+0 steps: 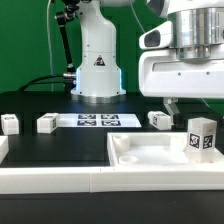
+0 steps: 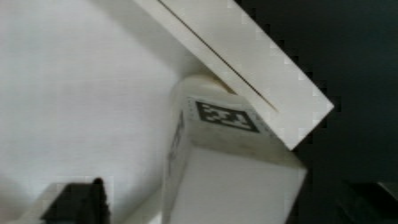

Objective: Assemble square table

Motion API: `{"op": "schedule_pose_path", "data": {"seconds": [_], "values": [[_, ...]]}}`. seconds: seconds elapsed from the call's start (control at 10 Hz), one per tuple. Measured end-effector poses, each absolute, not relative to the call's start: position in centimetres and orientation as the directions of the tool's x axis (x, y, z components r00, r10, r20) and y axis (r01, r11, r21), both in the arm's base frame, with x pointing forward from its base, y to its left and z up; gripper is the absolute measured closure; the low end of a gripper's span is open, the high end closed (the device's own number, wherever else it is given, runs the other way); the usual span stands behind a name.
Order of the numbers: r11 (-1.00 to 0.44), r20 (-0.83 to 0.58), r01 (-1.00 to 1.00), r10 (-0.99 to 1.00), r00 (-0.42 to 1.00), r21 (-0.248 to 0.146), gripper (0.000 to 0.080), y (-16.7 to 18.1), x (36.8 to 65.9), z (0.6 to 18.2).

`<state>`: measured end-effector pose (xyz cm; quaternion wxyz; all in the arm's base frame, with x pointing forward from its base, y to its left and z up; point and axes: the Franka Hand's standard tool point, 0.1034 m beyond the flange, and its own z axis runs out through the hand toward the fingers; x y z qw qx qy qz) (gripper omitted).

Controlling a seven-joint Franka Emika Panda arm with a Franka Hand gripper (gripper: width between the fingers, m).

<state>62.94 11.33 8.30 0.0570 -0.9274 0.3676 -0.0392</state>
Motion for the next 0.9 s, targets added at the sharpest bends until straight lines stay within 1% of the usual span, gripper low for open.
{"op": "schedule_pose_path", "data": {"seconds": [0.3,0.6,0.7,0.8,0.9], "values": [[-0.864,0.062,-0.488,-0.498,0.865,-0.123,0.015,11.4,62.9,8.3],[-0.965,0.097,-0.251,-0.258,0.961,-0.077,0.015,12.1,62.7,8.2],[-0.982,0.103,-0.18,-0.186,0.977,-0.062,0.015,12.3,62.7,8.2],[-0.988,0.105,-0.145,-0.151,0.983,-0.058,0.015,12.3,62.7,8.2],[-0.997,0.111,-0.068,-0.072,0.991,-0.041,0.015,12.4,62.7,8.2]]}}
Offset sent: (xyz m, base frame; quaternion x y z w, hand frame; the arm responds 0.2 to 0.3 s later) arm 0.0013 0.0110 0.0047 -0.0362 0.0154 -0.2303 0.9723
